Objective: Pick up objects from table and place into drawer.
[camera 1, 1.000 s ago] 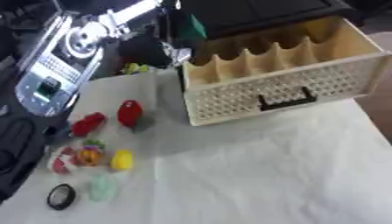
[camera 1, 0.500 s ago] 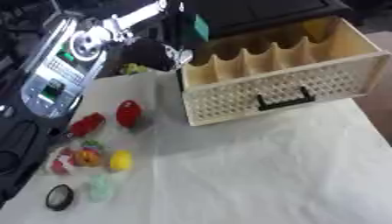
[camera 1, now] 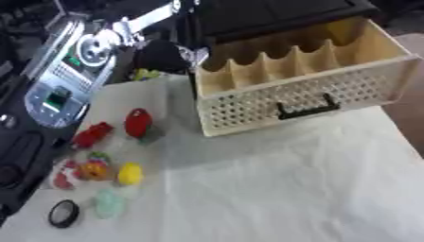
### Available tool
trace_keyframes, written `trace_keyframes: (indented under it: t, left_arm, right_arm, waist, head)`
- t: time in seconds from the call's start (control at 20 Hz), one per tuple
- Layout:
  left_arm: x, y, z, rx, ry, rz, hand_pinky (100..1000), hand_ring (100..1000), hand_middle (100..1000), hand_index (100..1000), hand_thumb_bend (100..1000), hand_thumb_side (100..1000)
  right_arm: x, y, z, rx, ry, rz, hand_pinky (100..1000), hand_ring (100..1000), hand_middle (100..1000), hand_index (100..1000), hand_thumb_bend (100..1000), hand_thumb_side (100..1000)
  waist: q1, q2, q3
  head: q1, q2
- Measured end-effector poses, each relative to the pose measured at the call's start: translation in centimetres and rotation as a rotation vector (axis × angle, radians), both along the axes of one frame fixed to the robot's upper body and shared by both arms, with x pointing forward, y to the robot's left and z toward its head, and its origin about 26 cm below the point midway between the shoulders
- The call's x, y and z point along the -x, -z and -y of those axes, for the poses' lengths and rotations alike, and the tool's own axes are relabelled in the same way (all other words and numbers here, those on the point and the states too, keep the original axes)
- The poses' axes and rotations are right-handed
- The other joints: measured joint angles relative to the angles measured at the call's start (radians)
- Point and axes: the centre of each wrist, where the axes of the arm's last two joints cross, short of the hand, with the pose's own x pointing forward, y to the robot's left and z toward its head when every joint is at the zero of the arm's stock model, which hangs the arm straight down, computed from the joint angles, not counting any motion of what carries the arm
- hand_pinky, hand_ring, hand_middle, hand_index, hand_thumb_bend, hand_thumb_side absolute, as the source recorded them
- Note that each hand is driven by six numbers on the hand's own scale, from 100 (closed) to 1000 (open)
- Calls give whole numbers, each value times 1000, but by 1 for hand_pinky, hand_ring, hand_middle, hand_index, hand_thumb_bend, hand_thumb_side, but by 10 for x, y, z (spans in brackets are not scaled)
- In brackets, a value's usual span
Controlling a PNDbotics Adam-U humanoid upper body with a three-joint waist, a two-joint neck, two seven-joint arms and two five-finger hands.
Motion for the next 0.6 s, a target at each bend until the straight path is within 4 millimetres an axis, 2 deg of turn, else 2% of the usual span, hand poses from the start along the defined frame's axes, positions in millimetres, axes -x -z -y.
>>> trace_keyframes:
  t: [0.1, 0.15, 0.2, 0.3, 0.35, 0.4, 0.6]
  left_arm:
    - [0, 0, 0, 9, 1, -2, 348, 522, 535, 903, 100, 454]
    - [1, -1, -1, 18, 4, -3, 345, 519, 533, 892, 100, 497]
    - [2, -2, -1, 30, 9, -3, 342, 517, 531, 883, 100, 468]
    - [5, -6, -2, 62, 23, 3, 333, 510, 525, 857, 100, 487]
    - [8, -8, -3, 84, 33, 6, 328, 506, 520, 844, 100, 531]
    - [11, -11, -5, 107, 45, 7, 324, 502, 515, 833, 100, 497]
    - [26, -21, -14, 198, 86, 21, 309, 489, 504, 806, 100, 510]
  right_arm:
    - [0, 0, 0, 0, -1, 1, 371, 361, 349, 713, 380, 997]
    - [0, -1, 0, 0, -1, 2, 371, 361, 349, 713, 382, 998]
    - [0, -1, 0, 0, -2, 3, 371, 361, 349, 713, 379, 998]
    - [0, -2, -1, 0, -3, 5, 371, 361, 349, 713, 379, 998]
    - [0, -2, -1, 0, -3, 5, 371, 361, 349, 713, 379, 998]
    - [0, -2, -1, 0, -3, 6, 370, 361, 349, 713, 378, 999]
    - [0, -2, 0, -2, -1, 9, 370, 361, 349, 713, 377, 999]
  waist:
    - [0, 0, 0]
    - [0, 0, 1]
    - [0, 0, 2]
    - [-1, 0, 3]
    - [-2, 0, 5]
    - [-3, 0, 7]
    - [-11, 0, 14]
  head:
    - [0, 0]
    - [0, 0]
    - [0, 1]
    - [0, 1]
    - [0, 2]
    - [0, 2]
    - [0, 10]
